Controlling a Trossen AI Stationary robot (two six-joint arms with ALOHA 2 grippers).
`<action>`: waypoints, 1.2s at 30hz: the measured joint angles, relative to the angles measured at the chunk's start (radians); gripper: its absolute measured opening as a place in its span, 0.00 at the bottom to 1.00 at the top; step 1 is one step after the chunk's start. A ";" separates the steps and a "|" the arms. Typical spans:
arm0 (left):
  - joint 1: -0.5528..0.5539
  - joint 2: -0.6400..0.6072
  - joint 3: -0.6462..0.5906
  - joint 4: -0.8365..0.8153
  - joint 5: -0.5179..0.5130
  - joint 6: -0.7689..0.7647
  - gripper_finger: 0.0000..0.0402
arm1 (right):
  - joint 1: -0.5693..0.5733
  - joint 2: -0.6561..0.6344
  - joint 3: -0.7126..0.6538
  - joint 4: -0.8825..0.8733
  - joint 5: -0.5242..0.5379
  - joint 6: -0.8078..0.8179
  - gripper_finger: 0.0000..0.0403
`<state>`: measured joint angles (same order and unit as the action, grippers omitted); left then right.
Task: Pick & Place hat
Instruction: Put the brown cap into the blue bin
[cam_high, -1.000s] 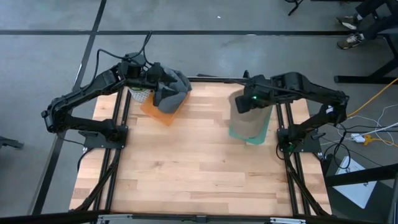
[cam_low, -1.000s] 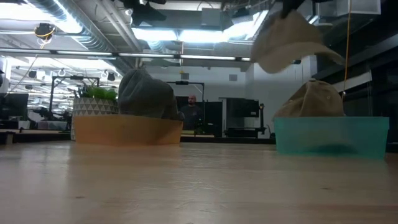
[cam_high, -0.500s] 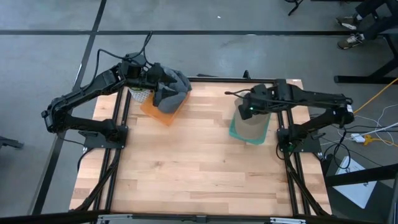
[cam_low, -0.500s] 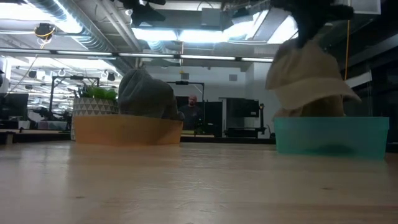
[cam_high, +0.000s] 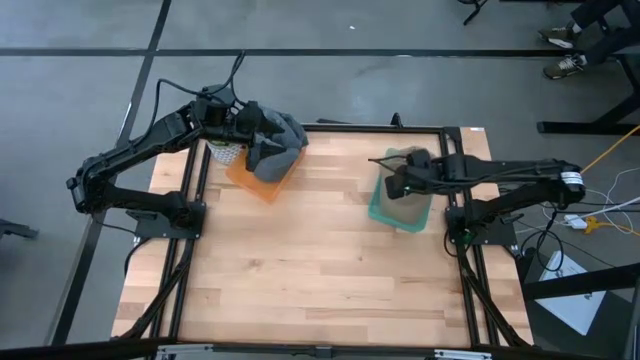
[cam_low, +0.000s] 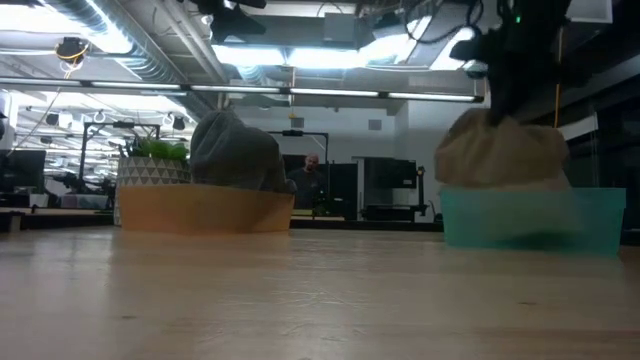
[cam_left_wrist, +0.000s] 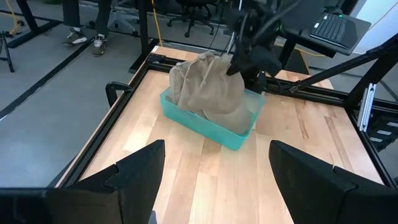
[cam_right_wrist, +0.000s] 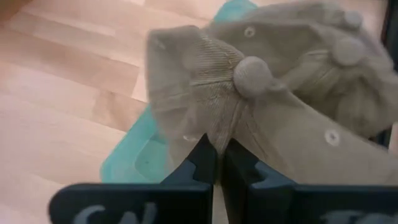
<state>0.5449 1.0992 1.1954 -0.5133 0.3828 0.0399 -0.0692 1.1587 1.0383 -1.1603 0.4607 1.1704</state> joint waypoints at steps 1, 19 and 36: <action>0.000 0.000 0.000 0.000 0.000 0.000 0.70 | 0.000 0.000 -0.023 0.014 -0.001 0.001 0.03; 0.000 0.000 0.000 0.011 0.000 0.000 0.70 | 0.000 0.004 -0.132 0.185 -0.092 0.003 0.13; 0.000 0.000 0.000 0.019 0.000 0.000 0.70 | -0.005 -0.034 -0.132 0.322 -0.209 0.000 0.40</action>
<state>0.5449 1.0996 1.1950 -0.4946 0.3824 0.0396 -0.0742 1.1243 0.9062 -0.8387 0.2512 1.1705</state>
